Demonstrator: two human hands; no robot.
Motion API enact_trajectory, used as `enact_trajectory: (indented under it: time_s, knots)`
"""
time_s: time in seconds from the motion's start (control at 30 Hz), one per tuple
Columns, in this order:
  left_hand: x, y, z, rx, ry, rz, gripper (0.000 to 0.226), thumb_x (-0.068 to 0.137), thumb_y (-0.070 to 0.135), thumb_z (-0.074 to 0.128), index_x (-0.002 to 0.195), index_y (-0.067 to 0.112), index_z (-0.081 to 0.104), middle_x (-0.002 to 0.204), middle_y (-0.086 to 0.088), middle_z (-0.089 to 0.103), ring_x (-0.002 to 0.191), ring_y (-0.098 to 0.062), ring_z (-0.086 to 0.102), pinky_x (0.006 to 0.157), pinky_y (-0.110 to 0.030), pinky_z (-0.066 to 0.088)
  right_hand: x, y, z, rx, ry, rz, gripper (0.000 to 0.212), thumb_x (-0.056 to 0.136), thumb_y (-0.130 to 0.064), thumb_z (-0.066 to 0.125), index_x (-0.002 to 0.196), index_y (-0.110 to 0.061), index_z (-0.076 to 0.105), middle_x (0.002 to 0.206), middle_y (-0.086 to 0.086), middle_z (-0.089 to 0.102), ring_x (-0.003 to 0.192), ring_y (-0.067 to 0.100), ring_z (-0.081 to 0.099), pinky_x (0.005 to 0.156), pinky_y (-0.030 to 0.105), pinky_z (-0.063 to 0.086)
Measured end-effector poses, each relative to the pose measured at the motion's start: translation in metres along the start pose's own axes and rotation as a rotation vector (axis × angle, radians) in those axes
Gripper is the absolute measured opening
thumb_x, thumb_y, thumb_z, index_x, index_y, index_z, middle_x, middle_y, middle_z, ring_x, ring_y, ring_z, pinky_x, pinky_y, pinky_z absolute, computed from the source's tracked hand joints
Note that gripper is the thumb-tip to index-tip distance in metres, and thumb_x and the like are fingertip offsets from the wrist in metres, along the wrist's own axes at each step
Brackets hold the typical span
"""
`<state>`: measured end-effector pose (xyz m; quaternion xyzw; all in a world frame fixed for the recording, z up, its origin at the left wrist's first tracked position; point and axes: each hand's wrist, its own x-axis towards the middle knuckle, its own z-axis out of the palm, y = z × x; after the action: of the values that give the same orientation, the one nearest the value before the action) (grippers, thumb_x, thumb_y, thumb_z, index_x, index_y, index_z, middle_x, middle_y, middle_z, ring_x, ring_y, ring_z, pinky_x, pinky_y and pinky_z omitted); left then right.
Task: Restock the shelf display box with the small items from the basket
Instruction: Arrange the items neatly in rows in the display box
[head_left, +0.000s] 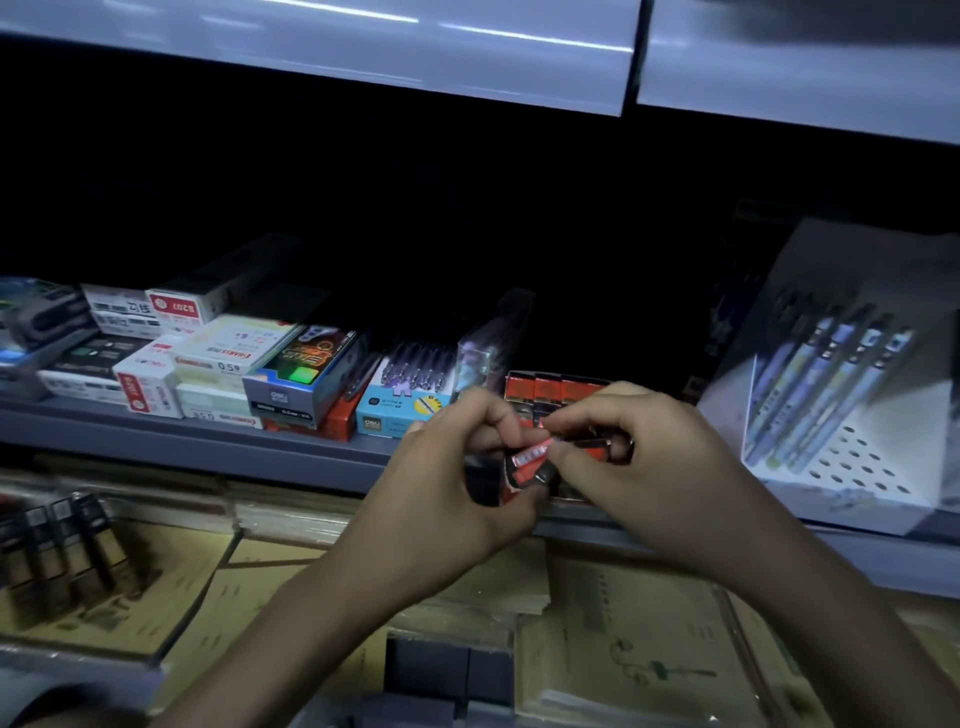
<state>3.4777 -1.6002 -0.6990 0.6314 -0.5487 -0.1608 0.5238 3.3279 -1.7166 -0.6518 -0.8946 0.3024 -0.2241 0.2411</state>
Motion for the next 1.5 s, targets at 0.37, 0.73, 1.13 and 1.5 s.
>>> enact_trajectory:
  time_s: [0.37, 0.73, 1.13, 1.5]
  knots:
    - [0.000, -0.013, -0.002, 0.355, 0.199, 0.097, 0.018, 0.087, 0.020, 0.071, 0.095, 0.036, 0.068, 0.100, 0.021, 0.057, 0.101, -0.004, 0.057, 0.080, -0.035, 0.053, 0.004, -0.017, 0.009, -0.211, -0.044, 0.032, 0.039, 0.075, -0.054, 0.068, 0.113, -0.042, 0.069, 0.102, -0.023, 0.062, 0.108, 0.004, 0.045, 0.091, 0.029, 0.047]
    - [-0.001, -0.022, -0.010, 0.672, 0.109, 0.137, 0.044, 0.083, 0.021, 0.040, 0.119, 0.033, 0.062, 0.099, 0.009, 0.059, 0.092, -0.019, 0.055, 0.076, -0.043, 0.048, 0.031, -0.026, 0.007, -0.199, -0.152, 0.139, 0.012, 0.072, -0.033, 0.086, 0.079, -0.035, 0.077, 0.076, -0.013, 0.068, 0.077, 0.006, 0.066, 0.074, 0.035, 0.059]
    - [0.012, -0.018, 0.006, 0.547, 0.181, 0.055, 0.036, 0.095, 0.031, 0.039, 0.115, 0.035, 0.068, 0.107, 0.015, 0.058, 0.088, -0.012, 0.059, 0.066, -0.029, 0.040, 0.043, 0.003, -0.011, 0.053, -0.082, 0.114, 0.011, 0.078, -0.024, 0.088, 0.073, -0.027, 0.079, 0.067, -0.005, 0.069, 0.055, -0.002, 0.057, 0.057, 0.017, 0.045]
    - [0.017, -0.022, 0.010, 0.460, 0.230, 0.044, 0.033, 0.092, 0.026, 0.047, 0.099, 0.033, 0.079, 0.097, 0.017, 0.058, 0.081, -0.011, 0.061, 0.068, -0.034, 0.050, 0.050, 0.017, -0.006, -0.031, -0.069, 0.169, 0.027, 0.082, -0.029, 0.085, 0.107, -0.028, 0.075, 0.091, -0.007, 0.071, 0.052, -0.009, 0.055, 0.046, 0.008, 0.039]
